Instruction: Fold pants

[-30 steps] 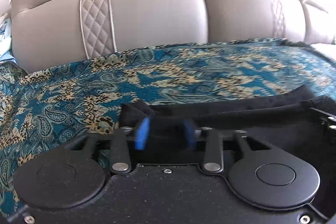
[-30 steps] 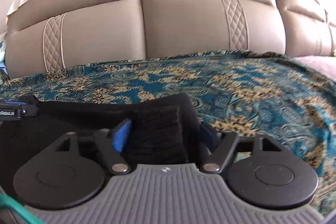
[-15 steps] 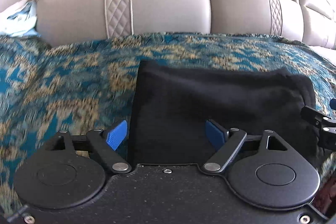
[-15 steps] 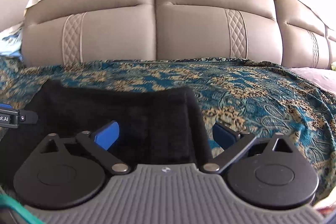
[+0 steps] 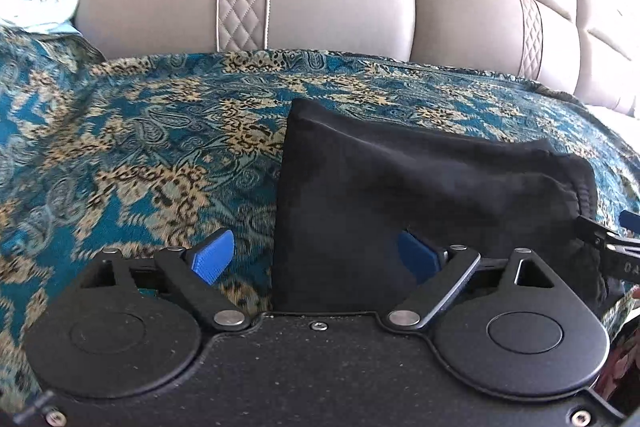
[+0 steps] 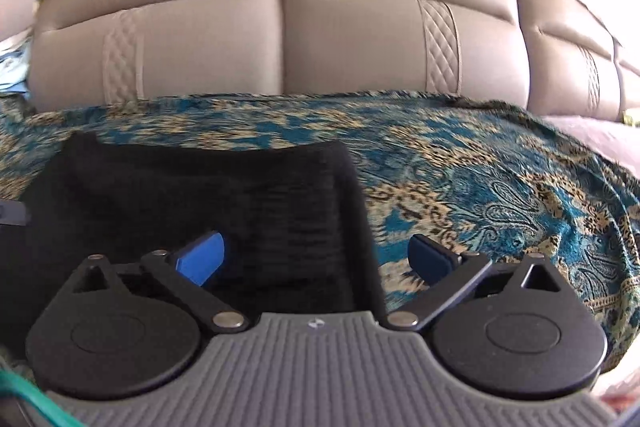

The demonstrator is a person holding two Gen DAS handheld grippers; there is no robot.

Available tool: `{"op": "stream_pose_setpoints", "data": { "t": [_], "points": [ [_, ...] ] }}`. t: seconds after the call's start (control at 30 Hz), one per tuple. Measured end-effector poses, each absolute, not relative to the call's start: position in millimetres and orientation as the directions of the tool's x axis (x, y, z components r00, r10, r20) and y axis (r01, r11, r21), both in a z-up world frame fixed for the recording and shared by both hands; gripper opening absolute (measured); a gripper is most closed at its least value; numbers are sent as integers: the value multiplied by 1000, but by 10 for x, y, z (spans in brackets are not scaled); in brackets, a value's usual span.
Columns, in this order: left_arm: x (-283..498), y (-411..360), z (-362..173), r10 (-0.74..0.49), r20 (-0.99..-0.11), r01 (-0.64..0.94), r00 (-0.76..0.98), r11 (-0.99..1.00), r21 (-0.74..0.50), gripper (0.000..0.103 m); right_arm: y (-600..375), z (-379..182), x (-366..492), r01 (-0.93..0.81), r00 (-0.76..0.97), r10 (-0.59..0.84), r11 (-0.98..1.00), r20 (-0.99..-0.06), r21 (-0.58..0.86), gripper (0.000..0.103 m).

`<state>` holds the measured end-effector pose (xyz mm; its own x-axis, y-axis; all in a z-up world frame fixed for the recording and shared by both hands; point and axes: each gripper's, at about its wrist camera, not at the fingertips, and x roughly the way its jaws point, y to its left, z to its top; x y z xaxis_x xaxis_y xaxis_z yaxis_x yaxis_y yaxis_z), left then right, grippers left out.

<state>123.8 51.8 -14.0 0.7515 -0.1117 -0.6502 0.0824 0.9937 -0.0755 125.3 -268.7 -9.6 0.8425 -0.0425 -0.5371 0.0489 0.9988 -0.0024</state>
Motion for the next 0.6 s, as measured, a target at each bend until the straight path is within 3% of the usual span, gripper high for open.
{"op": "stream_pose_setpoints", "data": {
  "t": [0.13, 0.33, 0.4, 0.47, 0.6],
  "points": [
    [1479, 624, -204, -136, -678, 87, 722, 991, -106, 88, -2910, -199, 1509, 29, 813, 25, 996, -582, 83, 102],
    [1740, 698, -281, -217, -679, 131, 701, 976, -177, 77, -2972, -273, 1777, -94, 781, 171, 983, -601, 158, 95],
    [1817, 698, -275, -232, -673, 147, 702, 972, -182, 66, -2966, -277, 1835, -126, 778, 192, 980, -598, 151, 92],
    [1888, 706, -269, -266, -668, 174, 695, 964, -202, 48, -2982, -268, 1866, -144, 778, 212, 976, -592, 161, 87],
    [1979, 773, -280, -339, -657, 214, 673, 940, -265, 50, -2998, -256, 1867, -160, 781, 229, 973, -581, 169, 79]
  ]
}}
